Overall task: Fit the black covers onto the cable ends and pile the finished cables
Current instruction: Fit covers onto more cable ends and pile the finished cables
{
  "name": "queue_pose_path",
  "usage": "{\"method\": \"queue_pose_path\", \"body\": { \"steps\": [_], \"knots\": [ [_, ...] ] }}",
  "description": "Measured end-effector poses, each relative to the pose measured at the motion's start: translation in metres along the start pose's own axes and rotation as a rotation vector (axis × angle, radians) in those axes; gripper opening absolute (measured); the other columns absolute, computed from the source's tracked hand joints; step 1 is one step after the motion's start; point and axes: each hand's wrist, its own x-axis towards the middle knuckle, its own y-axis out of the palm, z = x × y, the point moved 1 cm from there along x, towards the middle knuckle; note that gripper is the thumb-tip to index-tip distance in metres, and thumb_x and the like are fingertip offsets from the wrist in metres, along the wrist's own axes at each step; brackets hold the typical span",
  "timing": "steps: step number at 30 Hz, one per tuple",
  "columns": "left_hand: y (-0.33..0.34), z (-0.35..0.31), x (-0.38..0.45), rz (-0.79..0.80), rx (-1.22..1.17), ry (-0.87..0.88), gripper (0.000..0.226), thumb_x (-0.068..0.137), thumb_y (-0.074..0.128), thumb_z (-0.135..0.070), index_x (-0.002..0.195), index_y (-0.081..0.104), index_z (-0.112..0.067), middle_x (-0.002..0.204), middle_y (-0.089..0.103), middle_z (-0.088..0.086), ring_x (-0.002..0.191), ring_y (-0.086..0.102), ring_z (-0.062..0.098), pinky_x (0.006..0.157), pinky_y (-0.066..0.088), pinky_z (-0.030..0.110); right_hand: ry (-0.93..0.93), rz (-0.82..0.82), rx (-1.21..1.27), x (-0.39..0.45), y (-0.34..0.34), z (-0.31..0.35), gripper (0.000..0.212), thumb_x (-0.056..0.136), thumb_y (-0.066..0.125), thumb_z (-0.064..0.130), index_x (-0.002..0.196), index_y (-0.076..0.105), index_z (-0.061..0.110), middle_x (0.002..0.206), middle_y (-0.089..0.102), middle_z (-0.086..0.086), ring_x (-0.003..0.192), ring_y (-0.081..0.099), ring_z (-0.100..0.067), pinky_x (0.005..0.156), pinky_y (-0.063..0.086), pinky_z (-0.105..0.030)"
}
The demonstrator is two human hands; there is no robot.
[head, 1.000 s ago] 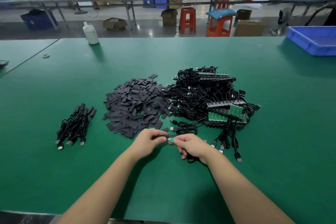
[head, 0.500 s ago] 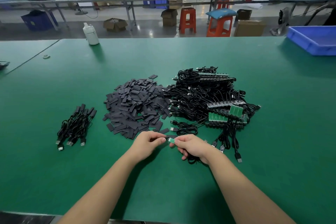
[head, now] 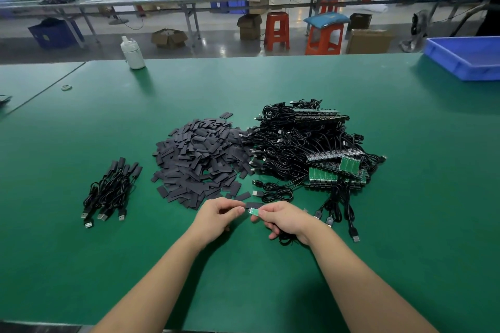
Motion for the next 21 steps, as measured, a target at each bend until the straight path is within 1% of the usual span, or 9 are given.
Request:
{"method": "queue_pose_path", "body": {
  "steps": [3,5,7,10,14,16,21],
  "knots": [
    [-0.0036,0.0002,-0.0006,0.03,-0.001,-0.003,0.017,0.088,0.074,-0.022,0.104,0.076,-0.024,0.087,0.071,0.003,0.059,0.058,0.004,0.059,0.05,0.018,0.009,-0.006,0.006,-0.0014,0.0002,0.0012,0.026,0.105,0.049,0.024,0.102,0.074,0.014,0.057,0.045,0.009,0.052,0.043,-0.006,0.066,0.057,-0.025],
    [-0.0059,0.0018,-0.0002,0.053,0.047,0.016,0.018,0.087,0.075,-0.022,0.105,0.076,-0.027,0.091,0.072,-0.002,0.062,0.059,0.002,0.063,0.05,0.017,0.017,-0.004,0.014,-0.0024,0.0,0.003,0.027,0.105,0.049,0.024,0.103,0.074,0.013,0.058,0.044,0.007,0.052,0.043,-0.007,0.068,0.057,-0.026],
    [-0.0071,0.0032,0.0004,0.073,0.098,0.04,0.019,0.087,0.075,-0.024,0.104,0.076,-0.031,0.094,0.072,-0.008,0.071,0.061,0.002,0.07,0.05,0.017,0.029,-0.004,0.038,-0.0034,-0.0007,0.005,0.029,0.106,0.048,0.024,0.105,0.073,0.01,0.059,0.041,0.005,0.051,0.04,-0.009,0.07,0.059,-0.027],
    [-0.0078,0.0044,0.0009,0.081,0.089,0.062,0.019,0.087,0.074,-0.023,0.104,0.076,-0.032,0.093,0.072,-0.012,0.077,0.063,0.004,0.074,0.052,0.019,0.047,0.001,0.078,-0.0055,-0.0021,0.0075,0.032,0.107,0.046,0.024,0.109,0.071,0.005,0.061,0.033,0.004,0.052,0.035,-0.012,0.072,0.06,-0.029],
    [-0.0081,0.0051,0.0011,0.058,0.074,0.077,0.019,0.088,0.073,-0.022,0.103,0.076,-0.033,0.089,0.071,-0.023,0.072,0.06,-0.006,0.072,0.046,0.011,0.056,0.01,0.095,-0.0071,-0.0036,0.0087,0.033,0.107,0.046,0.025,0.109,0.07,0.002,0.061,0.029,0.004,0.052,0.033,-0.013,0.075,0.06,-0.031],
    [-0.0075,0.006,0.0008,0.044,0.063,0.072,0.018,0.088,0.074,-0.022,0.101,0.076,-0.034,0.088,0.071,-0.022,0.07,0.06,-0.006,0.072,0.045,0.01,0.061,0.008,0.092,-0.0069,-0.0035,0.0085,0.033,0.107,0.047,0.025,0.108,0.071,0.002,0.06,0.03,0.005,0.051,0.033,-0.013,0.076,0.06,-0.032],
    [-0.0034,0.0081,0.0008,0.024,0.026,0.048,0.015,0.087,0.075,-0.02,0.097,0.078,-0.032,0.082,0.074,-0.009,0.065,0.064,0.005,0.069,0.053,0.019,0.065,-0.002,0.092,-0.0061,-0.0025,0.008,0.031,0.107,0.045,0.025,0.102,0.07,0.006,0.059,0.031,0.006,0.05,0.034,-0.012,0.074,0.061,-0.029]
  ]
}}
